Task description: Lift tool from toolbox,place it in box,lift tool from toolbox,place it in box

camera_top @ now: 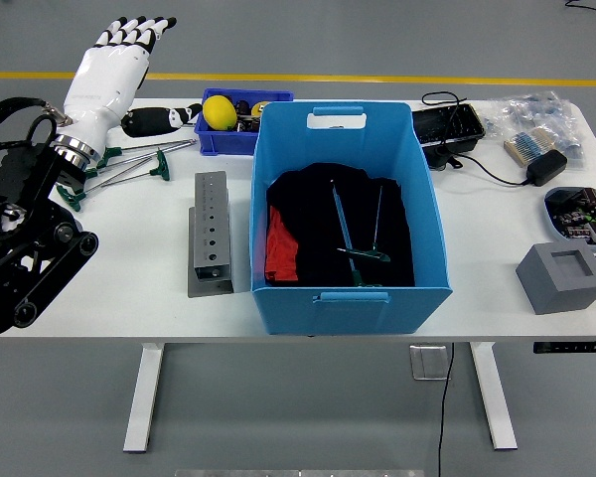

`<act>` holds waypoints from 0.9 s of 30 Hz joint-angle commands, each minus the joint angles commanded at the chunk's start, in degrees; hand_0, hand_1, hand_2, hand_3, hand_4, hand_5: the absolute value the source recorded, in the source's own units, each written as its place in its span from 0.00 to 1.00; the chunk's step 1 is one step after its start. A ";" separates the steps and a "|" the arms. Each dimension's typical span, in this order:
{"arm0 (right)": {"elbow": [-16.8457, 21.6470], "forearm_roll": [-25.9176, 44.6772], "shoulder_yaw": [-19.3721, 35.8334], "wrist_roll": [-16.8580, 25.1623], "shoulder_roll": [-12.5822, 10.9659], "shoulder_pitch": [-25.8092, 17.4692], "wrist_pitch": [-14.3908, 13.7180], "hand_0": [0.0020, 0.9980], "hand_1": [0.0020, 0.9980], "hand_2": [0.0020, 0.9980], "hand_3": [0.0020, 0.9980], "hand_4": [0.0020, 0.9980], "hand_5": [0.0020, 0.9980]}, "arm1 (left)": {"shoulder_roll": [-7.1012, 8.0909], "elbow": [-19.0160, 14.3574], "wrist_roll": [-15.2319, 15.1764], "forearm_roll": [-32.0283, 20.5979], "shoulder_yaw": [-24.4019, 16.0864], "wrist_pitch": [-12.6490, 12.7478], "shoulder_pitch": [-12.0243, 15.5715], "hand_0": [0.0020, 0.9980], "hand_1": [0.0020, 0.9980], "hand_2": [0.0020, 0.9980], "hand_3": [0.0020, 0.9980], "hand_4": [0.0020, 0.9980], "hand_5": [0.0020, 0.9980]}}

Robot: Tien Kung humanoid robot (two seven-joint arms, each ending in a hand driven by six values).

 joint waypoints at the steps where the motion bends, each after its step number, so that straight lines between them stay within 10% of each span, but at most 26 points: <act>1: 0.00 -0.35 0.53 -0.04 0.08 -0.09 -0.08 0.56 0.64 0.77 0.64 0.79 0.75 | -0.70 -0.11 0.47 0.21 -1.10 1.04 1.03 0.90 1.00 1.00 1.00 0.82 0.18; 4: 0.00 -2.41 2.99 -0.40 0.41 -0.29 -0.41 0.56 0.64 0.77 0.64 0.79 0.75 | -3.11 -0.38 1.35 -0.08 -3.88 4.57 3.36 0.90 1.00 1.00 1.00 0.82 0.18; 5: 0.00 -2.93 3.58 -0.50 0.51 -0.33 -0.50 0.58 0.64 0.77 0.64 0.79 0.75 | -3.90 -0.50 1.24 -0.38 -4.72 5.67 3.96 0.83 0.95 1.00 0.95 0.48 0.02; 15: 0.00 -1.39 3.54 -0.18 0.96 -0.81 -1.08 0.60 0.66 0.76 0.64 0.79 0.75 | -9.02 -2.66 -11.52 -18.52 -8.15 11.80 9.57 0.69 0.91 0.99 0.91 0.33 0.00; 27: 0.00 -4.73 6.85 -0.76 1.22 -1.23 -0.99 0.60 0.66 0.76 0.64 0.79 0.75 | -10.92 -6.52 -23.77 -47.42 -8.80 0.81 14.32 0.66 0.87 0.95 0.86 0.30 0.00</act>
